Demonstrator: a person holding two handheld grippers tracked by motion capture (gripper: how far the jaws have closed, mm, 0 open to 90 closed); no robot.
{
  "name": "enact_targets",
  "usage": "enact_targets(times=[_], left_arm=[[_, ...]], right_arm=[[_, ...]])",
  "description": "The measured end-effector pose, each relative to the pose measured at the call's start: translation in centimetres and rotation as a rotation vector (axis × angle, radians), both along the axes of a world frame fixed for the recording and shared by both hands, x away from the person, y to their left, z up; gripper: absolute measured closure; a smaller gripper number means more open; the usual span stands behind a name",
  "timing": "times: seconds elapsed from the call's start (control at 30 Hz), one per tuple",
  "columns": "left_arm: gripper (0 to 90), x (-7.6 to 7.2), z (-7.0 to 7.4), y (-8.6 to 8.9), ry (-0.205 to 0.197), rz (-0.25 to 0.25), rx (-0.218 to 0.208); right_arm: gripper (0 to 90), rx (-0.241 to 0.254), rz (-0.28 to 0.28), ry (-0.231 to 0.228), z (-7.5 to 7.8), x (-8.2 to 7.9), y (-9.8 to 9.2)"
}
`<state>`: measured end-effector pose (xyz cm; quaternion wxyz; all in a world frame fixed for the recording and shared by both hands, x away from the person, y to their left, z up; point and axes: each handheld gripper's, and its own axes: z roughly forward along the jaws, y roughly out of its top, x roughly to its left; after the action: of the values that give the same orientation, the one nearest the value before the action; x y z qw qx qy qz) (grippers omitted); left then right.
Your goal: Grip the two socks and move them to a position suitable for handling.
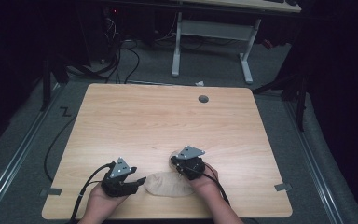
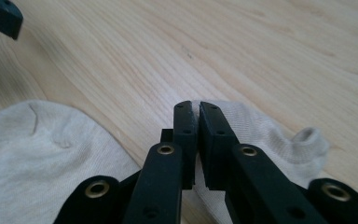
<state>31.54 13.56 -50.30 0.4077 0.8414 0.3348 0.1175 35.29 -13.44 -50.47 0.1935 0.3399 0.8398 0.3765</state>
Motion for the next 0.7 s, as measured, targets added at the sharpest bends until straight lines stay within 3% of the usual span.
enact_targets(times=[0.17,0.33,0.7], left_arm=[[45.0,0.0,0.1,-0.1,-0.002,0.000,-0.001],[45.0,0.1,0.1,-0.4,0.001,-0.006,-0.004],[44.9,0.8,0.4,-1.5,-0.005,-0.015,-0.017]], right_arm=[[85.5,0.049,-0.025,-0.045,0.9,-0.5,-1.0],[85.5,0.067,-0.050,-0.077,1.5,-0.8,-1.9],[85.0,0.102,-0.128,-0.098,1.7,-1.4,-4.6]])
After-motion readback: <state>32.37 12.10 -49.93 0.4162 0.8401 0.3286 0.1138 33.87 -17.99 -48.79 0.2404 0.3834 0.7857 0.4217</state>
